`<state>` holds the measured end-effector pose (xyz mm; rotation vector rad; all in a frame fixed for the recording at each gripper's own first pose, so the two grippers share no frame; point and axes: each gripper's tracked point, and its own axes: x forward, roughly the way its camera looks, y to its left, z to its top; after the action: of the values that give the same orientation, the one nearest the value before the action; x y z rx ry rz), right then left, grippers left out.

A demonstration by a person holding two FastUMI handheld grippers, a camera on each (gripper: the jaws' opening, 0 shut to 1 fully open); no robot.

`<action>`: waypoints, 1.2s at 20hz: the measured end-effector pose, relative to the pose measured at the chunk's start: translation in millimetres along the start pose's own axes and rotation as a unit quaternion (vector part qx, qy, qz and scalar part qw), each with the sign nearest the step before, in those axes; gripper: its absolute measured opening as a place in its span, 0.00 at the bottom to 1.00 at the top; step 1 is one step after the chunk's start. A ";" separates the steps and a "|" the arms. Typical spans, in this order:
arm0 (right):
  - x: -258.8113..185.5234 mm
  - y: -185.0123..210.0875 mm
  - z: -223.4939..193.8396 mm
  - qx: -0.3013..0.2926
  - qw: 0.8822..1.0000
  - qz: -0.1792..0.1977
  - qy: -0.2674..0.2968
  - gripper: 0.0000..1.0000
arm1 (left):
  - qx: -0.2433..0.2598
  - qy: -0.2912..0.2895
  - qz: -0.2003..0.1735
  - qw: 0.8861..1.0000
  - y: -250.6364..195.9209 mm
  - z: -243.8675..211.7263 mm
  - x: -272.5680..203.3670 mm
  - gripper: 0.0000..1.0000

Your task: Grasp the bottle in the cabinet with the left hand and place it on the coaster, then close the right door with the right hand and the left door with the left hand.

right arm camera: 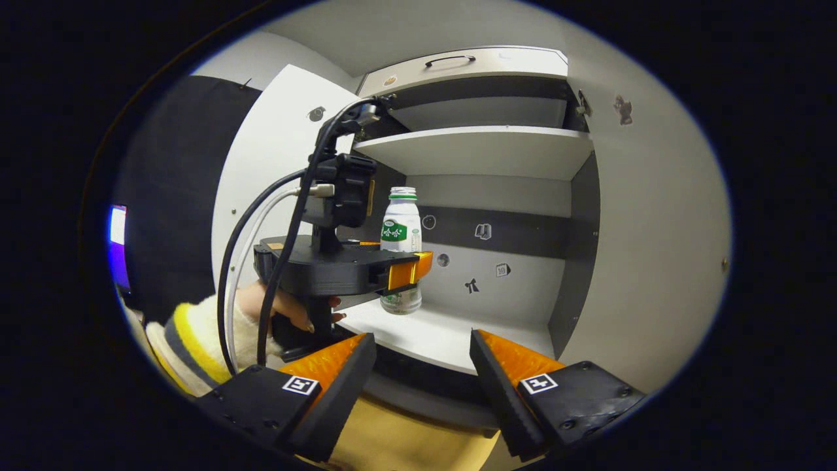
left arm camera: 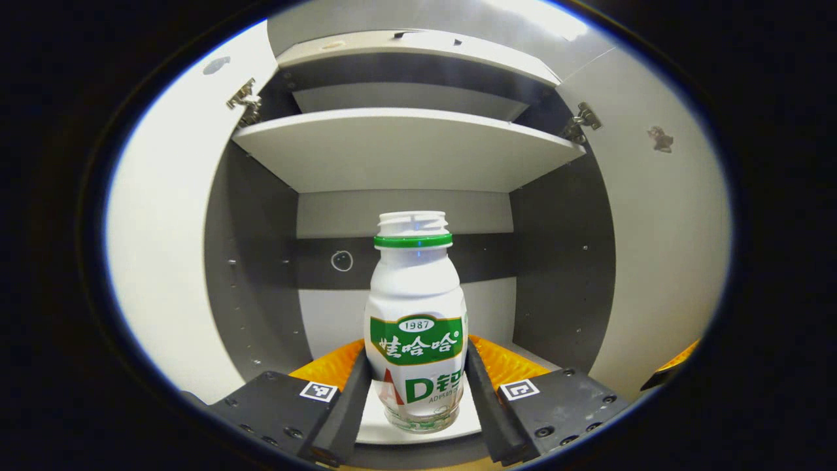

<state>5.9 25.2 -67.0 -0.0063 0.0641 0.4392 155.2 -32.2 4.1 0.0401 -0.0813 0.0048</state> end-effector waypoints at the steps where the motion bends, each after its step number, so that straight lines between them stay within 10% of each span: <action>1: -4.4 2.4 -2.6 0.005 1.000 0.001 0.003 0.96 | -0.004 0.003 0.002 1.000 -0.2 -1.8 -13.1 0.75; 11: -67.8 16.2 -12.4 -0.004 0.998 -0.056 0.025 0.96 | -0.020 0.021 -0.031 0.999 -16.3 -21.4 -124.7 0.76; 24: -159.7 -20.8 -74.3 -0.007 0.979 -0.198 0.055 0.96 | -0.049 0.051 -0.124 0.990 -70.7 -165.2 -258.4 0.77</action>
<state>-133.9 -63.0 -131.2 -0.0553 0.1650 0.0400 -88.5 -97.0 -184.2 -0.0477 0.0260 -0.2452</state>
